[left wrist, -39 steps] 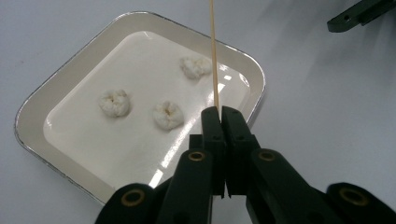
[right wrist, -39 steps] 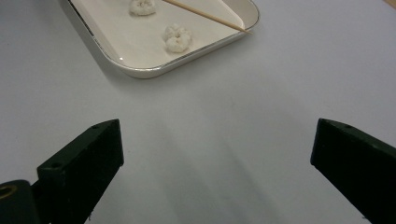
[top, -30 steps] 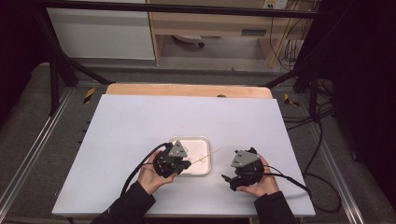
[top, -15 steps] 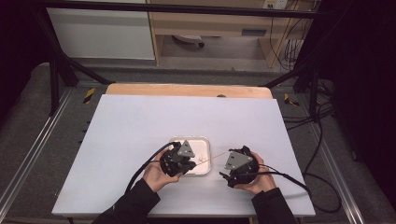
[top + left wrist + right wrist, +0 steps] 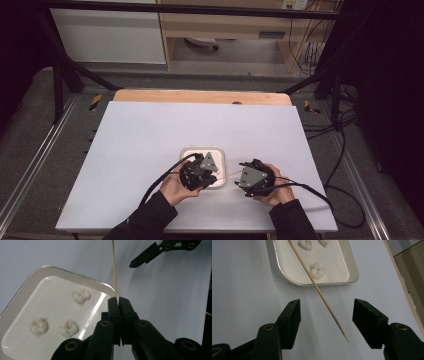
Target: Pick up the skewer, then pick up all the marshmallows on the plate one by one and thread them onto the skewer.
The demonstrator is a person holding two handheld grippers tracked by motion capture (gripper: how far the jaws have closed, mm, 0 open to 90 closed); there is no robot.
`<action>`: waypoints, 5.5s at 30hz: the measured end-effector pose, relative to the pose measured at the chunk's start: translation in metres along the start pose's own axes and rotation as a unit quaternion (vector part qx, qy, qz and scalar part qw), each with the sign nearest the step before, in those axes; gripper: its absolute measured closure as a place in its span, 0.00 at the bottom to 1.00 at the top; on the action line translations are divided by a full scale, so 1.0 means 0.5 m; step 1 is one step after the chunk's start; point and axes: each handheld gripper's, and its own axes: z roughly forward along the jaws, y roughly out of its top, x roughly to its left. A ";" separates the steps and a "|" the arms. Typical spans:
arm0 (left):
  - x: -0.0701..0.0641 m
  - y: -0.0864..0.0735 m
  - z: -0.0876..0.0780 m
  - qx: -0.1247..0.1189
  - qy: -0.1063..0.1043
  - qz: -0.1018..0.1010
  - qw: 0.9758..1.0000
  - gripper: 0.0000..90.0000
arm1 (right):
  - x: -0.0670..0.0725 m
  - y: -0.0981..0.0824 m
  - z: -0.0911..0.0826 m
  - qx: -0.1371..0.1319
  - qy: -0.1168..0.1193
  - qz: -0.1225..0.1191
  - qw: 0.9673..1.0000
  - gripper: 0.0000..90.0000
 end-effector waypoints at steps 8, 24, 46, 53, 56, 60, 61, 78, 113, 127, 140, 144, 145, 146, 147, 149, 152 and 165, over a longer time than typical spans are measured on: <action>-0.005 0.006 0.004 0.003 -0.008 0.009 1.000 0.99 | 0.004 -0.003 0.006 0.005 0.011 -0.047 0.999 0.60; -0.016 0.005 0.011 0.012 -0.019 0.024 0.999 0.99 | 0.014 -0.002 0.013 0.021 0.035 -0.124 0.991 0.88; -0.010 0.002 0.013 0.022 -0.019 0.019 0.999 0.94 | 0.021 0.008 0.005 0.040 0.044 -0.197 0.979 0.99; -0.005 0.007 0.023 0.054 -0.017 0.010 0.998 0.81 | 0.020 0.019 0.006 0.060 0.045 -0.222 0.972 0.99; -0.005 0.013 0.032 0.069 -0.025 0.012 0.997 0.81 | 0.022 0.023 0.009 0.064 0.045 -0.231 0.970 0.99; -0.007 0.022 0.048 0.082 -0.028 0.012 0.996 0.85 | 0.026 0.029 0.010 0.068 0.045 -0.239 0.967 0.99; -0.009 0.024 0.051 0.087 -0.030 0.011 0.996 0.87 | 0.026 0.031 0.010 0.070 0.045 -0.242 0.967 0.99; -0.023 0.039 0.072 0.107 -0.025 0.027 0.994 0.98 | 0.034 0.036 0.009 0.069 0.046 -0.264 0.961 0.99; 0.024 -0.105 -0.048 0.031 0.031 -0.049 0.998 0.99 | -0.018 -0.031 -0.014 0.016 0.026 0.182 0.983 0.21; 0.037 -0.182 -0.094 -0.033 0.065 -0.106 0.992 0.99 | -0.027 -0.027 -0.002 -0.008 0.046 0.278 0.960 0.06; 0.042 -0.220 -0.105 -0.066 0.077 -0.134 0.986 0.99 | -0.040 0.019 0.021 -0.020 0.042 0.312 0.949 0.03; 0.043 -0.226 -0.106 -0.069 0.077 -0.138 0.985 0.99 | -0.042 0.035 0.033 -0.021 0.041 0.317 0.947 0.02; 0.042 -0.227 -0.106 -0.070 0.078 -0.138 0.985 0.99 | -0.044 0.038 0.036 -0.023 0.042 0.318 0.947 0.02; 0.041 -0.229 -0.106 -0.072 0.079 -0.140 0.984 0.99 | -0.044 0.041 0.038 -0.026 0.042 0.322 0.946 0.03; 0.040 -0.230 -0.106 -0.072 0.078 -0.140 0.984 0.99 | -0.045 0.044 0.041 -0.028 0.043 0.326 0.944 0.02; 0.040 -0.232 -0.107 -0.074 0.079 -0.139 0.984 0.99 | -0.048 0.049 0.046 -0.035 0.045 0.331 0.942 0.03; 0.041 -0.234 -0.107 -0.079 0.080 -0.140 0.984 0.99 | -0.052 0.056 0.052 -0.044 0.046 0.336 0.940 0.03; 0.041 -0.234 -0.110 -0.092 0.079 -0.145 0.982 0.99 | -0.062 0.084 0.098 -0.054 0.066 0.346 0.934 0.14</action>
